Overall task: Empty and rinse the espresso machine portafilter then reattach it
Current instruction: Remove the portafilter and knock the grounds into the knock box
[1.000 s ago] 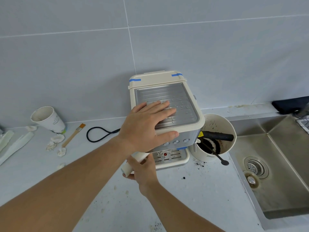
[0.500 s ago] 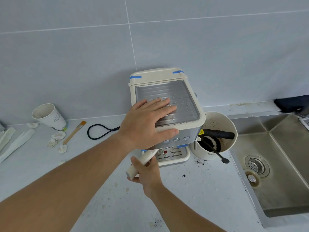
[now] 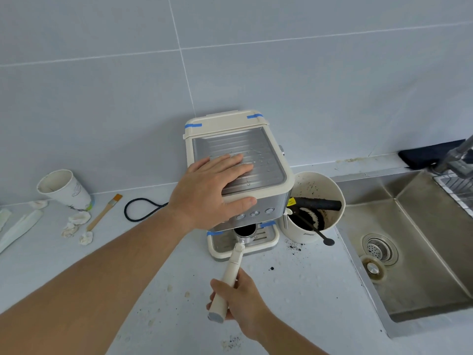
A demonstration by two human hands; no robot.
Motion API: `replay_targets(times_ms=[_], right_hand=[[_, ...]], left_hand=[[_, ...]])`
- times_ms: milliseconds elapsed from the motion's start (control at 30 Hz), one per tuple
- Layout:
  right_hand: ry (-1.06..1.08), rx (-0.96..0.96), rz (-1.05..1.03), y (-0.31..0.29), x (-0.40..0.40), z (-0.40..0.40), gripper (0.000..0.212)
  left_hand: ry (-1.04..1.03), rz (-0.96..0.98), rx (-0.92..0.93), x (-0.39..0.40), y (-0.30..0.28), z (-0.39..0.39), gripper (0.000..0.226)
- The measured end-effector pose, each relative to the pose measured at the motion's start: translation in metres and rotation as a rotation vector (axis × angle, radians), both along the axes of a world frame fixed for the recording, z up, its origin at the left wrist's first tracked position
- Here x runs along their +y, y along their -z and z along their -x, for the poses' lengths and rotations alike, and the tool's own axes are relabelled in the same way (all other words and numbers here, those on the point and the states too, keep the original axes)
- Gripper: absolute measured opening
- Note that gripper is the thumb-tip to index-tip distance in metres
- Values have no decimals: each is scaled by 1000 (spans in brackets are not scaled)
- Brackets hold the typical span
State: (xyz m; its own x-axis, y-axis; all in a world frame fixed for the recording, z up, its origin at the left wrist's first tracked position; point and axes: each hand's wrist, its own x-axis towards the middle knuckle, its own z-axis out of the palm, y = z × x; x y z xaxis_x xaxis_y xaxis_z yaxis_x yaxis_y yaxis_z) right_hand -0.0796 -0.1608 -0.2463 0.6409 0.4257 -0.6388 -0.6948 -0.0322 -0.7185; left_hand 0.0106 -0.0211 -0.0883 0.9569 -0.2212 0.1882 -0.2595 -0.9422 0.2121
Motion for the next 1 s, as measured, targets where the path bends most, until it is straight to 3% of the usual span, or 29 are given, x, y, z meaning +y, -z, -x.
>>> replay_targets(times_ms=[500, 1000], right_hand=[[-144, 52, -62, -31, -102, 21, 26], [-172, 13, -92, -75, -185, 6, 37]], left_hand=[[-19, -73, 42, -4, 0, 1, 72], [-21, -171, 133, -13, -14, -2, 73]])
